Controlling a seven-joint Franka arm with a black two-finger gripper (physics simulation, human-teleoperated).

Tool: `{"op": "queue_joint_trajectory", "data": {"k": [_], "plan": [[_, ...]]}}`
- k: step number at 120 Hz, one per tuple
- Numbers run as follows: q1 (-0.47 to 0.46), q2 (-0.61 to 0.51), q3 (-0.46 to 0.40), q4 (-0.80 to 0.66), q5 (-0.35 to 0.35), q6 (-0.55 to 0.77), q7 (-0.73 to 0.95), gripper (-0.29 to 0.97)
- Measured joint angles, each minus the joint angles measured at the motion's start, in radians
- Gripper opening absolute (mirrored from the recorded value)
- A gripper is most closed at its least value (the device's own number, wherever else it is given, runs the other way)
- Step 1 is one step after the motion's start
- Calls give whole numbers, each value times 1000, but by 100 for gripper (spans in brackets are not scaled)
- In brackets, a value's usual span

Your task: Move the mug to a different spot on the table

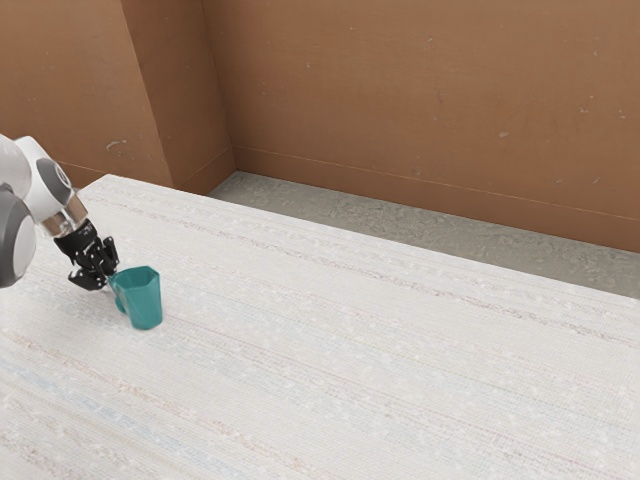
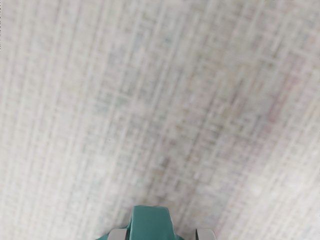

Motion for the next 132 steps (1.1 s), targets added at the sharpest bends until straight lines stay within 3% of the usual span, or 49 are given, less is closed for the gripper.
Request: {"op": "queue_joint_trajectory", "data": {"k": [55, 78, 132], "plan": [[-18, -75, -27, 45, 15, -23, 4, 0], [-76, -134, -68, 5, 28, -36, 8, -1], [-210, -139, -138, -59, 32, -23, 4, -2]]}}
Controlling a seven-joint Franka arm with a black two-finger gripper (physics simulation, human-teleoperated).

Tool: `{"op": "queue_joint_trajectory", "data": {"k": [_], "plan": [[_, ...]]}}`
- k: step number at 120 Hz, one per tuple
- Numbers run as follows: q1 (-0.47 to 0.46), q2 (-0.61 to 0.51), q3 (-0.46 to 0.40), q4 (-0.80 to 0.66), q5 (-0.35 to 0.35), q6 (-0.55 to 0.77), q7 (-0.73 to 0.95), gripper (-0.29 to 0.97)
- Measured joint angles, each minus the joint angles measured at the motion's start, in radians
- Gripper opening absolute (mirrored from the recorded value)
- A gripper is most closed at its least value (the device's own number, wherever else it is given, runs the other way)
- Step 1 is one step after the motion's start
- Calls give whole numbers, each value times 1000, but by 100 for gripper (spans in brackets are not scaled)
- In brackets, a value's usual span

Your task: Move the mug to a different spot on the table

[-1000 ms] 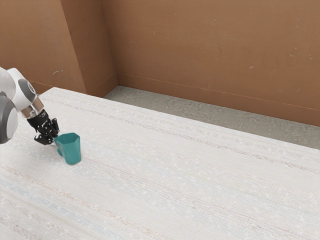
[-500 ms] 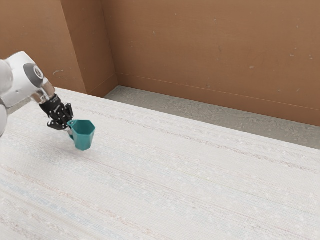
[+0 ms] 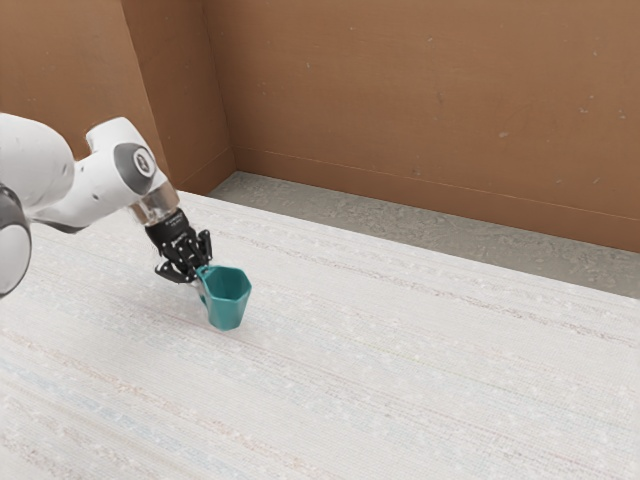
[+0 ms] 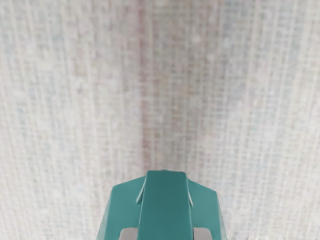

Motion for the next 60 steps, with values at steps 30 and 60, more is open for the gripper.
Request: {"op": "queue_joint_trajectory", "data": {"k": [30, 60], "plan": [[-16, 0, -41, -21, -7, 44, -8, -1], [-39, 7, -42, -30, -14, 66, -14, -1]]}}
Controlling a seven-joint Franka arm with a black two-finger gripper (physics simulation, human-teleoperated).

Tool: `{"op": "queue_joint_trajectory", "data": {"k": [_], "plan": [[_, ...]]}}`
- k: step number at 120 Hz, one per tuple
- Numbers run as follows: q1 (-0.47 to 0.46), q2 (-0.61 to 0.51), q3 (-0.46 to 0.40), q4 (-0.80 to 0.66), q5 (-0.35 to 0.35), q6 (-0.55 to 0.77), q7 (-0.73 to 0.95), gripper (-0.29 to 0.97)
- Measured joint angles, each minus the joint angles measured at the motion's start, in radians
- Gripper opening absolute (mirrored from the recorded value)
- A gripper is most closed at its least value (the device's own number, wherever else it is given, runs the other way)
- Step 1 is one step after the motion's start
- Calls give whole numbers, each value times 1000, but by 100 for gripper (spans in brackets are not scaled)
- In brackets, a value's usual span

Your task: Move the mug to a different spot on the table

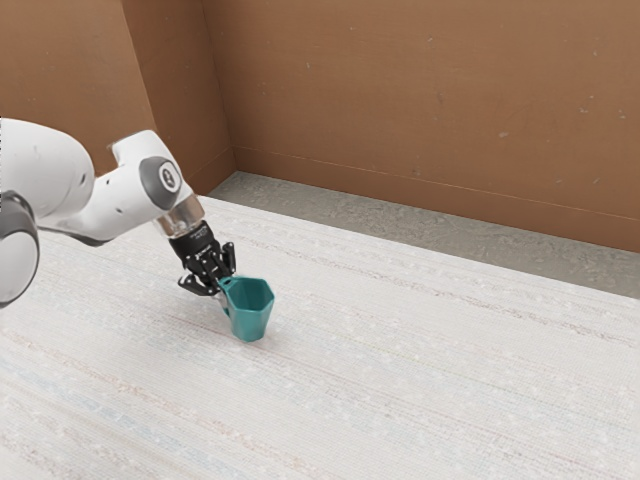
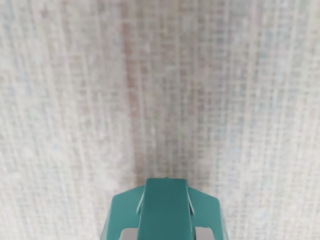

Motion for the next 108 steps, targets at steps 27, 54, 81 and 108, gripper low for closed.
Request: {"op": "queue_joint_trajectory", "data": {"k": [27, 54, 81, 108], "plan": [[-1, 5, -7, -25, -9, 16, -4, -2], [-1, 9, -8, -27, -16, 26, -4, 19], [-1, 6, -7, -27, -19, 30, -1, 35], [1, -3, 4, -49, -15, 25, 2, 40]]}}
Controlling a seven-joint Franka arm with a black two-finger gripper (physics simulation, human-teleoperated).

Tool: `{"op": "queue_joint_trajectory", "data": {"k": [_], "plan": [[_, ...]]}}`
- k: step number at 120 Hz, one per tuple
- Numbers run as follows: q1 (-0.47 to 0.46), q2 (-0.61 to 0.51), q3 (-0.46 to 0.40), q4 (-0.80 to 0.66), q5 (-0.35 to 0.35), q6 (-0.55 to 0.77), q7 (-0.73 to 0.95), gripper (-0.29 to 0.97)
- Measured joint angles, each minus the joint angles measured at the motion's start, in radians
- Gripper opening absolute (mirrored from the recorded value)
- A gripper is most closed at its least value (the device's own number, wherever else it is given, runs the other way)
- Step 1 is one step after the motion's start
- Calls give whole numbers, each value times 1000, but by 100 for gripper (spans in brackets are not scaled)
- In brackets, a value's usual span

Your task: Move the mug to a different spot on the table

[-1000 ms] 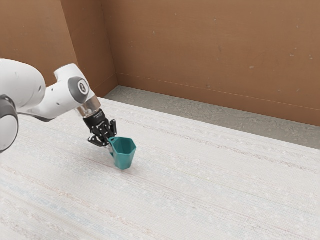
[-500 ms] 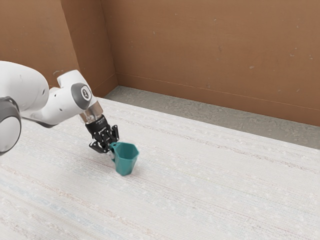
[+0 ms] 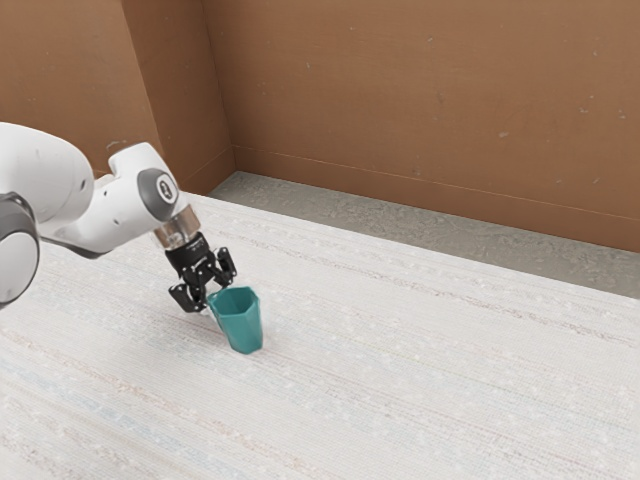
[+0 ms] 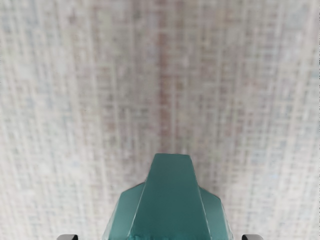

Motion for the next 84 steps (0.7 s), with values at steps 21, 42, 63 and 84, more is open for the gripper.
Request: {"op": "queue_joint_trajectory", "data": {"k": [21, 42, 63, 84], "plan": [[0, -9, 15, -1, 3, -3, 2, 41], [-2, -81, 29, 0, 25, -3, 3, 42], [7, -348, 34, 50, 272, -109, 6, 51], [119, -475, -189, 300, 681, -409, 214, 61]]}}
